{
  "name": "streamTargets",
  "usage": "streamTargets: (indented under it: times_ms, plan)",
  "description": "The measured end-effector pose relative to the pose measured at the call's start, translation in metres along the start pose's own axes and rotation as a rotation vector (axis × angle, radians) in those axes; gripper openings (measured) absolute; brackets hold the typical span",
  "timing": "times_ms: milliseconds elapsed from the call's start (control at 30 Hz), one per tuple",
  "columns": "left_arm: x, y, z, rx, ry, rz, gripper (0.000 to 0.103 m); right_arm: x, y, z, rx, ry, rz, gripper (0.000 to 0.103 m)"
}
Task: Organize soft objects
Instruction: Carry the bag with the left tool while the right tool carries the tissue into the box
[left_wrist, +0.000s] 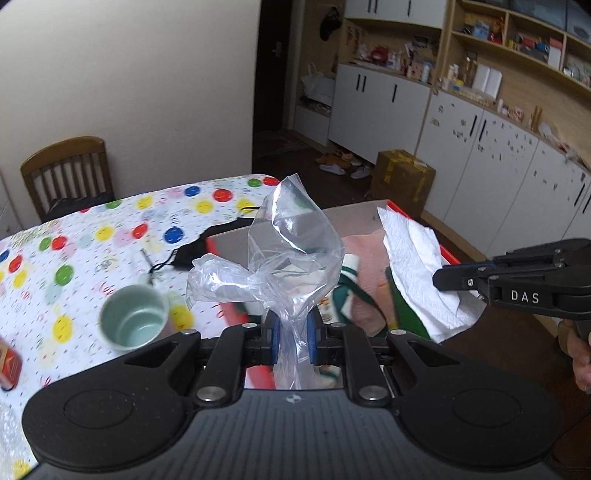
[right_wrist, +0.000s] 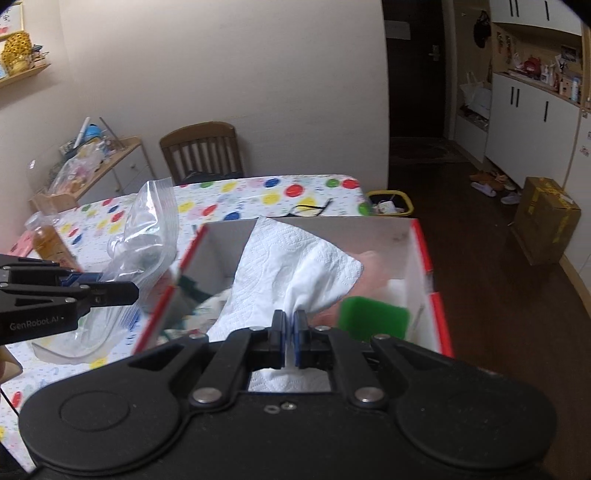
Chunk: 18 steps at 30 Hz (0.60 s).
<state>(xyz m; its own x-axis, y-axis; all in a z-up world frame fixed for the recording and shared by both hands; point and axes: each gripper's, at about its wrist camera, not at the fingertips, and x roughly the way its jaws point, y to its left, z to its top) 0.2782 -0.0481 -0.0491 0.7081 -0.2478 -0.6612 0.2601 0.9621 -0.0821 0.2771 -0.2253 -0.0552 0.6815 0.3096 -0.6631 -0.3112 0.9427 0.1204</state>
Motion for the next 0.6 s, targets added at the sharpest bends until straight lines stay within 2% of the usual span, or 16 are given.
streamTargets:
  times_ms: [300, 600]
  plan:
    - [0.050, -0.039, 0.015, 0.081, 0.082, 0.002, 0.014, 0.017, -0.039, 0.015, -0.016, 0.021, -0.039, 0.003]
    - [0.091, -0.057, 0.031, 0.141, 0.125, 0.046, 0.014, 0.052, -0.052, 0.034, -0.049, 0.083, -0.027, 0.003]
